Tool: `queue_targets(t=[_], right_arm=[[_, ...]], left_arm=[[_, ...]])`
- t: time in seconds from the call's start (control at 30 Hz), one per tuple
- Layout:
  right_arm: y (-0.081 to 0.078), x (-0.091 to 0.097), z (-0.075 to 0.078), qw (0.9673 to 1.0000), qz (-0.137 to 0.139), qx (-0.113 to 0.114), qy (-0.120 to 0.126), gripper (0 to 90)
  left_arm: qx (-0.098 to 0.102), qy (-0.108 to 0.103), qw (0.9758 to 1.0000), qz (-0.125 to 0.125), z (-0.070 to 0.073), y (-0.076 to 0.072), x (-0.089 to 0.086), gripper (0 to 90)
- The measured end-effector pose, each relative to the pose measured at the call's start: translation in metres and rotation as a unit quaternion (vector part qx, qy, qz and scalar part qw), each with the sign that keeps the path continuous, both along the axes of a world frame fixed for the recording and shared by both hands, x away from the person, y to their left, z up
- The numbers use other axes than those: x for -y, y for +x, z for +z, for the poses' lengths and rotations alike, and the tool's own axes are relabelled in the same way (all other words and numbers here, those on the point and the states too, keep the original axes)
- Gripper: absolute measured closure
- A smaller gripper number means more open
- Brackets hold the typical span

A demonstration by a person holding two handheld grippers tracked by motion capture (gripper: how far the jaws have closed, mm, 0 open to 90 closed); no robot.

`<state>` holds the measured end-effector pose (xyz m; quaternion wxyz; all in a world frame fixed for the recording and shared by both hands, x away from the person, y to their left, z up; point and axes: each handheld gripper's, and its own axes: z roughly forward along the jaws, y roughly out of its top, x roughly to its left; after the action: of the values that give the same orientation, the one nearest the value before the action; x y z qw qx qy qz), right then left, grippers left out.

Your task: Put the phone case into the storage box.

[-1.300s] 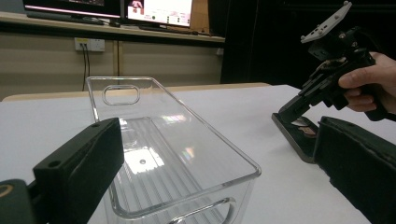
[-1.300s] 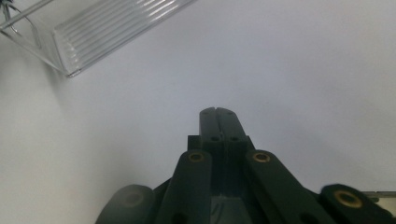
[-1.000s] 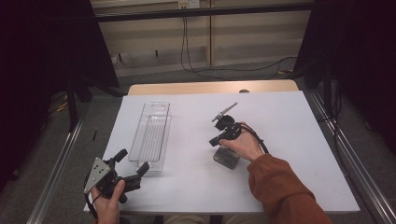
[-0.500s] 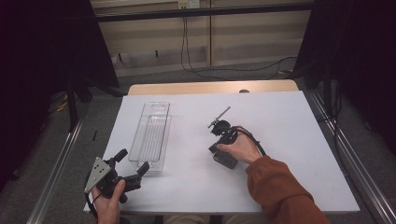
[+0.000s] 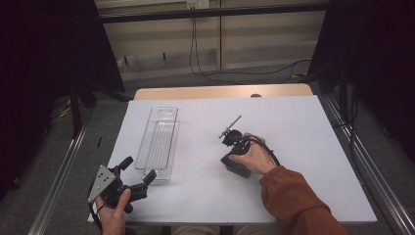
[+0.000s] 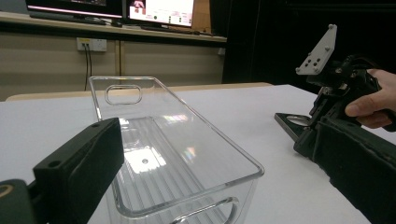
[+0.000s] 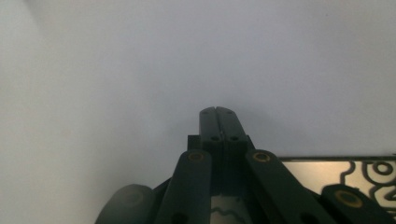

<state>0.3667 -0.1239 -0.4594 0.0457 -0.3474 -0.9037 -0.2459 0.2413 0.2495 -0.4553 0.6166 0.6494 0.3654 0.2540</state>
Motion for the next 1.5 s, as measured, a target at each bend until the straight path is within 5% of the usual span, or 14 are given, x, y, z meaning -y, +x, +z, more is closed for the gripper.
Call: queue_targets(t=[0.73, 1.5], right_arm=[[-0.010, 0.028, -0.004, 0.9999, -0.007, -0.003, 0.009, 90.0], [-0.030, 0.059, -0.006, 0.9986, -0.042, 0.004, 0.032, 90.0]], left_arm=[[0.000, -0.002, 1.0000, 0.002, 0.000, 0.000, -0.001, 1.9], [0.000, 0.002, 1.0000, 0.001, 0.000, 0.000, -0.001, 1.9]])
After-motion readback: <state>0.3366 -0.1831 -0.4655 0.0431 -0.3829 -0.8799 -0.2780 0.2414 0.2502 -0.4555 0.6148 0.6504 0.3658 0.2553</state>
